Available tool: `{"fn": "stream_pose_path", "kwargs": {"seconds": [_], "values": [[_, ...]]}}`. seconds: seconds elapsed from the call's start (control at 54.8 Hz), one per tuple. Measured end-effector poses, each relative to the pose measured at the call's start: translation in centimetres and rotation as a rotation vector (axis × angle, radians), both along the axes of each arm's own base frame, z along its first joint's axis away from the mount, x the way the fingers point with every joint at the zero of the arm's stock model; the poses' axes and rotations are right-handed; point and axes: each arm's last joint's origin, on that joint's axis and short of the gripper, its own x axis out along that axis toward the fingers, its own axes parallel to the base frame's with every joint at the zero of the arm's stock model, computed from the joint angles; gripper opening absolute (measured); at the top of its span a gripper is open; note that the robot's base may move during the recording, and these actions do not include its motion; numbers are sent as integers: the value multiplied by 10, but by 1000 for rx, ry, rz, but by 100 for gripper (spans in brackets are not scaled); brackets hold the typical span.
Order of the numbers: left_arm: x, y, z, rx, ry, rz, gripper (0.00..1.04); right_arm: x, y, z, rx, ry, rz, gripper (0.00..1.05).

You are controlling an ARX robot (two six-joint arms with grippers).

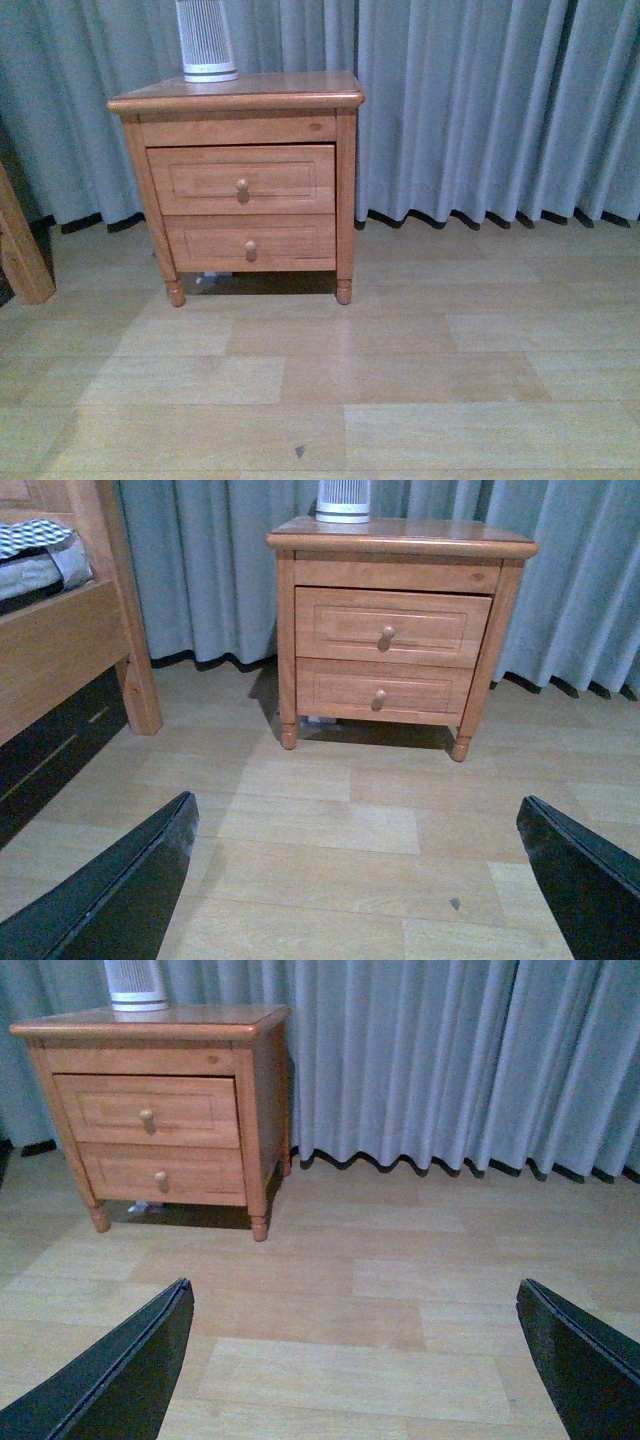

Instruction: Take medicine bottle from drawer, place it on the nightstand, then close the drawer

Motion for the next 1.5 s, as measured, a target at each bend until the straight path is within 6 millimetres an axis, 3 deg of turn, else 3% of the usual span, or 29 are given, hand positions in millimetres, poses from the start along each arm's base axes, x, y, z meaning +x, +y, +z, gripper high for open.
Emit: {"fn": "stream_pose_path", "kwargs": {"seconds": [1.496], "values": [[0, 0, -1, -11, 25, -25, 98, 0, 0, 0, 0, 0, -1, 98]]}}
